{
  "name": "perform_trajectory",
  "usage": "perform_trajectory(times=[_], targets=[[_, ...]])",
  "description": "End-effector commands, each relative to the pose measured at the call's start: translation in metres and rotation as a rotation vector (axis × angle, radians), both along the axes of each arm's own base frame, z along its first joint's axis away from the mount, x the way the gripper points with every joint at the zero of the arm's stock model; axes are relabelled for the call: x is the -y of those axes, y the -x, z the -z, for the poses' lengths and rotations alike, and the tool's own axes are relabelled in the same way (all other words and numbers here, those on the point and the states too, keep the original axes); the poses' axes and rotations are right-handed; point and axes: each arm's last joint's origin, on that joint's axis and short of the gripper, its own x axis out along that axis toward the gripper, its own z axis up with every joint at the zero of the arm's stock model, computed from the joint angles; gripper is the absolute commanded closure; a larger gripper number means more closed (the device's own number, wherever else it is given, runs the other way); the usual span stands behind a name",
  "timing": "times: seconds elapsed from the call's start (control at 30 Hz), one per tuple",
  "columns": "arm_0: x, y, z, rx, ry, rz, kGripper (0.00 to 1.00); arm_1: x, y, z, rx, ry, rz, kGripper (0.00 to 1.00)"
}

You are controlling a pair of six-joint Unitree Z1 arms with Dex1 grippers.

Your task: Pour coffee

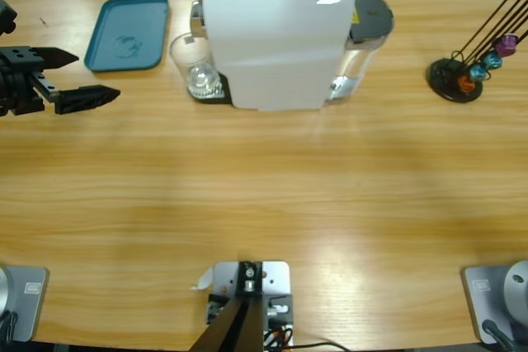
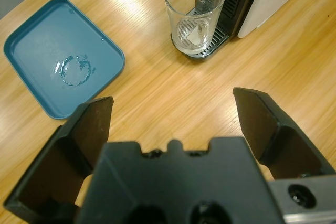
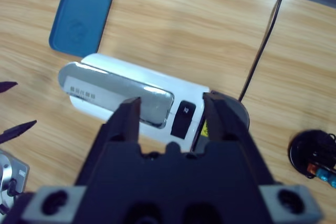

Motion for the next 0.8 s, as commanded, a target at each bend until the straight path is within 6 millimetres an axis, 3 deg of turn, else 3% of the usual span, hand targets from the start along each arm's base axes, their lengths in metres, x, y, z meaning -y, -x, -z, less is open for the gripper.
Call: perform_trajectory(times=[0.03, 0.23, 0.27, 0.33, 0.37, 0.6, 0.8], targets=[[0.001, 0.002, 0.007, -0.017, -0.01, 0.023, 0.0, -0.001, 0.005, 0.015, -0.088, 0.048, 0.038, 0.0], [0.0, 0.003, 0.007, -0.014, -0.008, 0.023, 0.0, -0.001, 0.001, 0.023, -0.093, 0.09, 0.062, 0.002], [0.0, 0.003, 0.007, -0.015, -0.008, 0.023, 0.0, -0.002, -0.001, 0.028, -0.1, 0.121, 0.071, 0.082], [-0.001, 0.004, 0.007, -0.014, -0.008, 0.023, 0.0, -0.005, -0.005, 0.037, -0.108, 0.164, 0.038, 0.962], [-0.001, 0.004, 0.007, -0.014, -0.008, 0.023, 0.0, -0.005, -0.006, 0.039, -0.095, 0.19, 0.018, 1.0], [-0.001, 0.004, 0.009, -0.02, -0.013, 0.024, 0.0, -0.013, -0.011, 0.039, -0.119, 0.137, -0.072, 1.0], [-0.001, 0.004, 0.01, -0.022, -0.015, 0.024, 0.0, -0.021, -0.018, 0.053, -0.156, 0.138, -0.124, 1.0]])
